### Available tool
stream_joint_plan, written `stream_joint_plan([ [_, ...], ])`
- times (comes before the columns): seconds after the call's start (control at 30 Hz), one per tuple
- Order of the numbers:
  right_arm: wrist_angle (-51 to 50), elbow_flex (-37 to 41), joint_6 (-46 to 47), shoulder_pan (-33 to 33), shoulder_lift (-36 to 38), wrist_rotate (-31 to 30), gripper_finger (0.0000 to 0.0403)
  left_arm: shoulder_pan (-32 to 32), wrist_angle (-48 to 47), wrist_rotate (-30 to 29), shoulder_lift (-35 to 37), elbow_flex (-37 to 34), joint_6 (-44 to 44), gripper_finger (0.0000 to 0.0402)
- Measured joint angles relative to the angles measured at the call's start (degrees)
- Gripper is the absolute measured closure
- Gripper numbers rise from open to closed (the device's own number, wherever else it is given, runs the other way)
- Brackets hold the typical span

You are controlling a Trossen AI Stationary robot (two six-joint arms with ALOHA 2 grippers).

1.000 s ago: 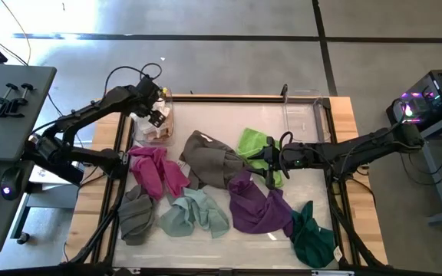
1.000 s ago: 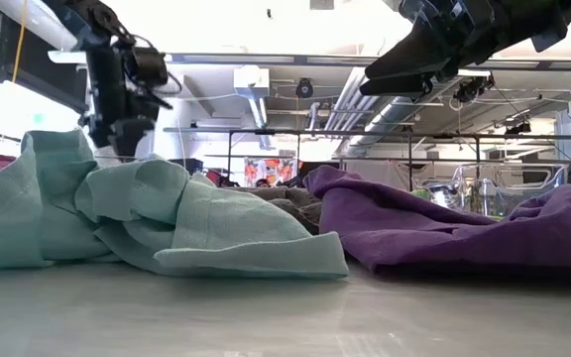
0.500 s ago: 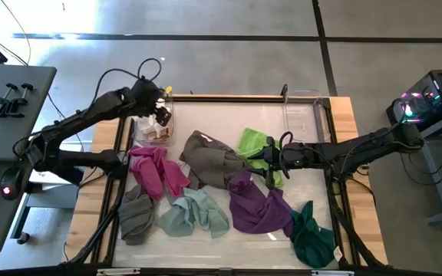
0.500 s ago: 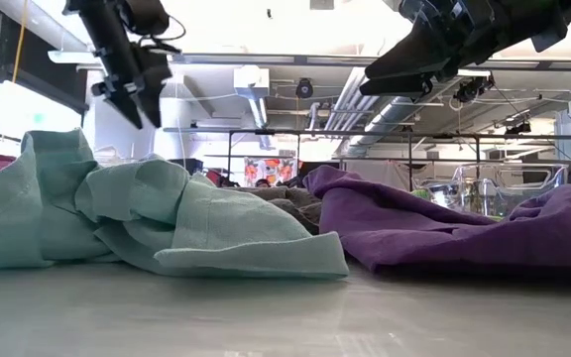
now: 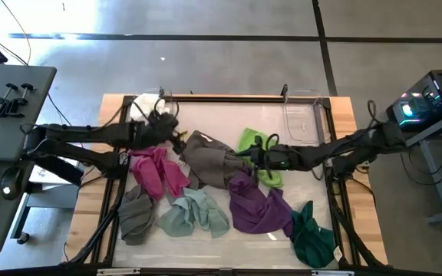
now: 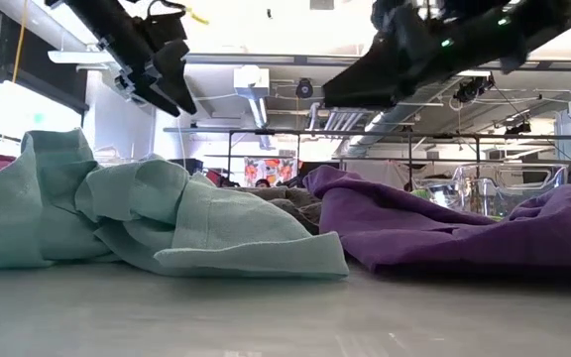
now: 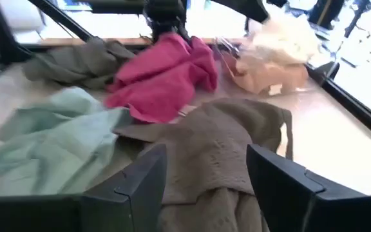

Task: Sort towels by color in basket
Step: Put the top gray towel into the right transparent bin

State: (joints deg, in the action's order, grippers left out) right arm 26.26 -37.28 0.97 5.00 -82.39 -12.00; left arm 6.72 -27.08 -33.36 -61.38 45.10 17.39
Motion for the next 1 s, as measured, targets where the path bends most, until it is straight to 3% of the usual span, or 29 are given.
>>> stream_joint_plan([
  [0.23, -6.1, -9.08, -2.33, -3.05, -10.28, 2.75, 0.012, -11.15, 4.75, -7.93, 0.0, -6.47, 10.1, 0.0129],
  [0.4, -10.01, -16.52, -4.88, -4.43, -18.83, 4.39, 0.0107, -17.33, 5.06, -13.39, -0.15, -10.18, 19.56, 0.0129],
  [0.57, -14.94, -24.95, -5.09, -5.01, -27.38, 4.54, 0.0116, -22.33, 7.5, -18.07, -0.64, -13.29, 27.14, 0.0129],
  [0.77, -22.91, -34.38, -4.96, -5.89, -35.89, 4.54, 0.014, -26.46, 13.6, -22.54, -1.36, -15.35, 28.35, 0.0129],
  [1.0, -26.25, -38.48, -4.22, -7.65, -41.17, 8.1, 0.0207, -27.91, 13.67, -24.23, -1.4, -15.36, 27.96, 0.0129],
])
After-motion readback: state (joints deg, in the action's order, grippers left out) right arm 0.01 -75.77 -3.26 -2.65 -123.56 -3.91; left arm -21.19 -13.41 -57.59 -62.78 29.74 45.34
